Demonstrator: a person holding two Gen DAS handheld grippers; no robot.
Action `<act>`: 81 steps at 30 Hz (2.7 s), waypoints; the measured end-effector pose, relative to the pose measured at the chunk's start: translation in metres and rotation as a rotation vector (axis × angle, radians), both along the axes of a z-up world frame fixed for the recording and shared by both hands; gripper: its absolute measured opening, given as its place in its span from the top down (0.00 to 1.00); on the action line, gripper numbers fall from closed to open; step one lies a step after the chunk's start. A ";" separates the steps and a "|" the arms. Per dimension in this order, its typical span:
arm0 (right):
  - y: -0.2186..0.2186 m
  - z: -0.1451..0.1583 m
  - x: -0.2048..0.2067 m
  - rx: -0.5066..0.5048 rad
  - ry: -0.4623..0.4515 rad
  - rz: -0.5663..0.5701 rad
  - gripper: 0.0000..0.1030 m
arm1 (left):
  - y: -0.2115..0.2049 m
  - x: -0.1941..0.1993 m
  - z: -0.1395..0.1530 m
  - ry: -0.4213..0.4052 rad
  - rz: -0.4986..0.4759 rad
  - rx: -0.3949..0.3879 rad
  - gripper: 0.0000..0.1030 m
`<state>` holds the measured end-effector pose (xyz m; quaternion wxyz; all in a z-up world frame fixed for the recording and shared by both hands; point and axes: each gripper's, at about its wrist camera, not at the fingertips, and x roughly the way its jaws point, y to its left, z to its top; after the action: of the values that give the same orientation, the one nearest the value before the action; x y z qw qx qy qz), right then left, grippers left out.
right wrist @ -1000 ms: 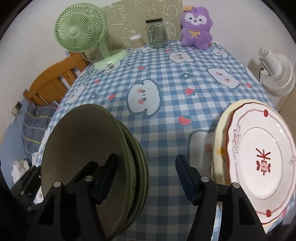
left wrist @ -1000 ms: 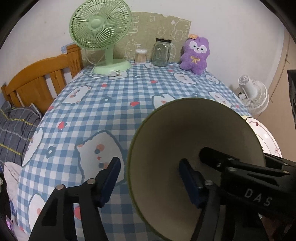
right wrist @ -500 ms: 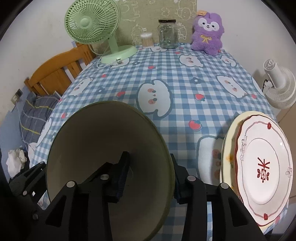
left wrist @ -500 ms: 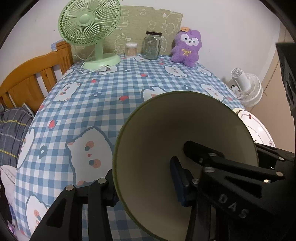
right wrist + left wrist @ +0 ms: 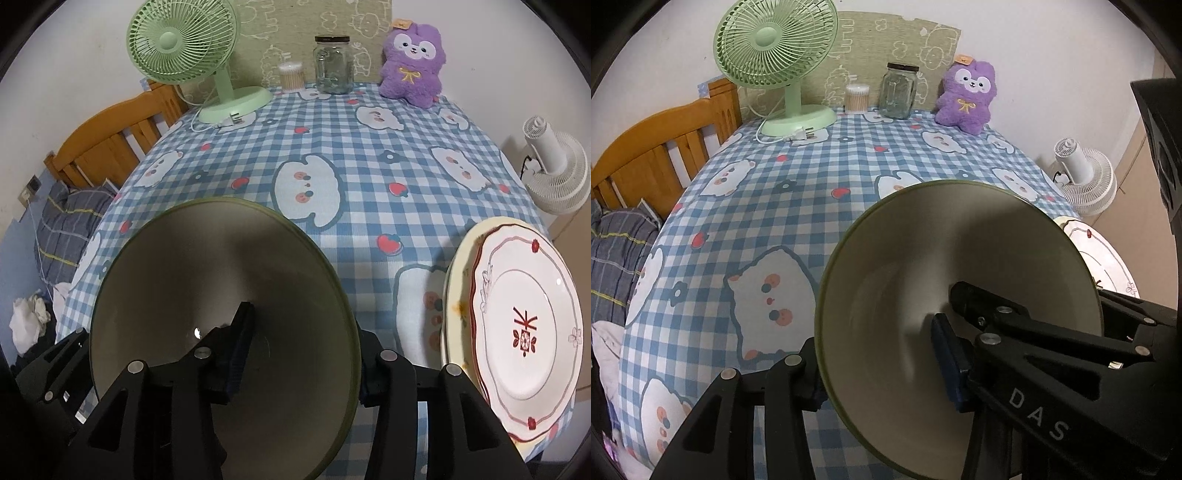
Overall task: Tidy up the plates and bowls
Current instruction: 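Carry the nested bowl stack with both grippers over the plate stack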
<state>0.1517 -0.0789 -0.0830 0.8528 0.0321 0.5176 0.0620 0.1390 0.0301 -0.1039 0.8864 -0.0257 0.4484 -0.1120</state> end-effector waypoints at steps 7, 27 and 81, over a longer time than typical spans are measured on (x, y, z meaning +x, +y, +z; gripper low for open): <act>-0.008 0.007 -0.005 0.014 -0.006 -0.016 0.51 | -0.004 -0.008 0.007 -0.011 0.023 -0.015 0.55; -0.049 0.042 -0.003 0.007 -0.057 -0.029 0.51 | -0.046 -0.002 0.040 -0.047 0.015 -0.004 0.55; -0.226 0.033 -0.002 0.007 -0.022 -0.295 0.51 | -0.217 0.028 0.034 0.005 -0.245 0.016 0.54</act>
<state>0.1497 -0.3054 -0.0502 0.8582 0.1101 0.4976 -0.0618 0.1667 -0.1866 -0.0696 0.8652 0.0360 0.4511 -0.2159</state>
